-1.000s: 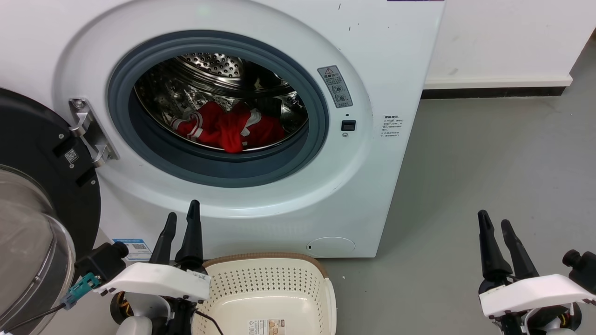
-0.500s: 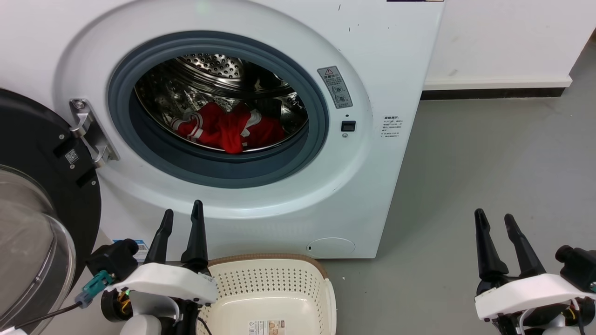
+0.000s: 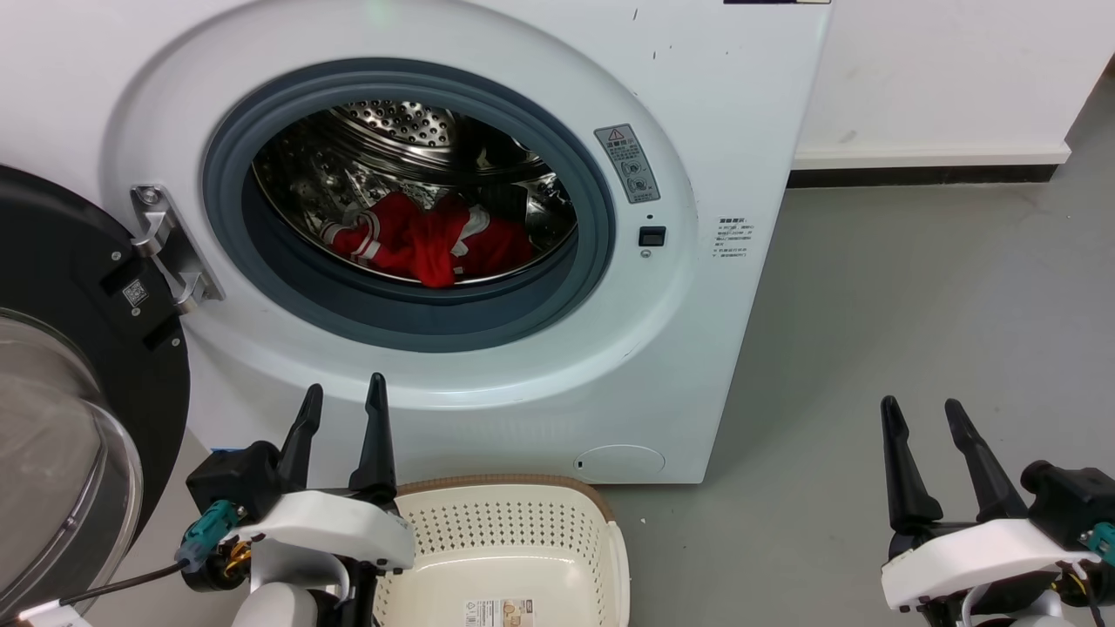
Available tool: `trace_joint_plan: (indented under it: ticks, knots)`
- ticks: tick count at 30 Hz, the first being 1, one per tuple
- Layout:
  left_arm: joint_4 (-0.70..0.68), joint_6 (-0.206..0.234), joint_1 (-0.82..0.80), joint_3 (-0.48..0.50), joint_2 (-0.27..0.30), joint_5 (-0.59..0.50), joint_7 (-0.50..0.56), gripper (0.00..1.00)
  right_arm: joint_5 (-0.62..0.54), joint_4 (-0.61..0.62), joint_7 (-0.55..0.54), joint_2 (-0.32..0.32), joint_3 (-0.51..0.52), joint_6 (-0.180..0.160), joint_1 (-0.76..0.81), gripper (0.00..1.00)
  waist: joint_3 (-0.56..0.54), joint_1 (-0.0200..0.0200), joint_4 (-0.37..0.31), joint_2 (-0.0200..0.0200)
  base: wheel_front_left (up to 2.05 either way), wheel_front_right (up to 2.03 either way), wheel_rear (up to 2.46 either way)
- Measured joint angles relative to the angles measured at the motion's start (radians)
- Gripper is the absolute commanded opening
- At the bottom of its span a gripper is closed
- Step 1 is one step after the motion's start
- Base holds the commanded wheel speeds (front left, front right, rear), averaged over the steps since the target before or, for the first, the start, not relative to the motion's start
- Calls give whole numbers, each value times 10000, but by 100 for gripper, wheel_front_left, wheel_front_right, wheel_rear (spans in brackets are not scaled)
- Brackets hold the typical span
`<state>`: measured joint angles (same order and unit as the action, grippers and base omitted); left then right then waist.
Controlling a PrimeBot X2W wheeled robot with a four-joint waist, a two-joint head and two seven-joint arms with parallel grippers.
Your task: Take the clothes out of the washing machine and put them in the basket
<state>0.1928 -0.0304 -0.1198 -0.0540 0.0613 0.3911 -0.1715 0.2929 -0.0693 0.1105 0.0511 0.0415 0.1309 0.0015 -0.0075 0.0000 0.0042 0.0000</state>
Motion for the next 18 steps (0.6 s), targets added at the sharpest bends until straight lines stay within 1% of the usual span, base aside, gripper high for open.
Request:
trace_joint_plan:
  ticks: [18]
  knots:
    - [236, 217, -92, -194, 96, -1685, -431, 100, -1791, 345, 102, 0, -54, 0, 113, 100, 5, 1, 55, 0, 0, 0, 0]
